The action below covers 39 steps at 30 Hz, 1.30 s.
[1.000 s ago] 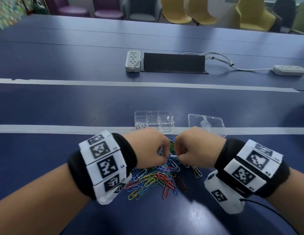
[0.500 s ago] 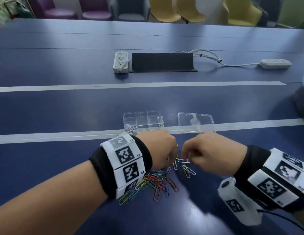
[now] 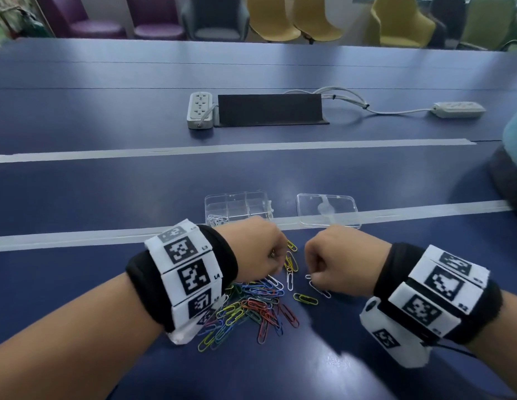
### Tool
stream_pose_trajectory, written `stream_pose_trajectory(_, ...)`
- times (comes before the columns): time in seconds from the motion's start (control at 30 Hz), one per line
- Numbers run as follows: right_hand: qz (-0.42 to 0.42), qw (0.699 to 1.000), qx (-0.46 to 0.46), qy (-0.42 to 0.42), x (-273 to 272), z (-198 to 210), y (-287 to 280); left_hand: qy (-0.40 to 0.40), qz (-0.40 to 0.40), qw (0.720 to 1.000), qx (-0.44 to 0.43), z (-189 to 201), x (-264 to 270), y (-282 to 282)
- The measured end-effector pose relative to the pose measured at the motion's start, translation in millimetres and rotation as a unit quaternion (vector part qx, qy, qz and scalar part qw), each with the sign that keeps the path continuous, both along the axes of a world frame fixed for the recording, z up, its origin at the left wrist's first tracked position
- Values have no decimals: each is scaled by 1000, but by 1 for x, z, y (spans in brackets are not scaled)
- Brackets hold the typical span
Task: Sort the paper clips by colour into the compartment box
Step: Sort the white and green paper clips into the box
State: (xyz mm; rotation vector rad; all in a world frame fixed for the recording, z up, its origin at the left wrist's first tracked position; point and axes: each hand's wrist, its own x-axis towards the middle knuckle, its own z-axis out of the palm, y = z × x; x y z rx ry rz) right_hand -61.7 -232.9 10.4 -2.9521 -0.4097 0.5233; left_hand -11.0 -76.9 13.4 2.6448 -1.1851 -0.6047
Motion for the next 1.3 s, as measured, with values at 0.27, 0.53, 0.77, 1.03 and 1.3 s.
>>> stream_pose_trajectory(0.27, -21, 999, 37, -5, -12, 0, -7, -11, -41, 998, 39, -2, -5, -1)
stream_pose_trajectory(0.53, -22, 1000, -2, 9, -19, -3, -1, -34, -58, 997, 48, -7, -10, -5)
stream_pose_trajectory(0.77, -22, 1000, -1, 9, -18, -7, 3, -3, -33, 999, -18, -7, -8, 3)
stream_pose_trajectory(1.03, 15, 1000, -6, -8, -11, -7, 7, 26, 74, 996, -45, -1, 10, 26)
stream_pose_trajectory(1.3, 8, 1000, 13, -5, -12, -6, 10, 26, 127, 987, -99, 6, 25, 51)
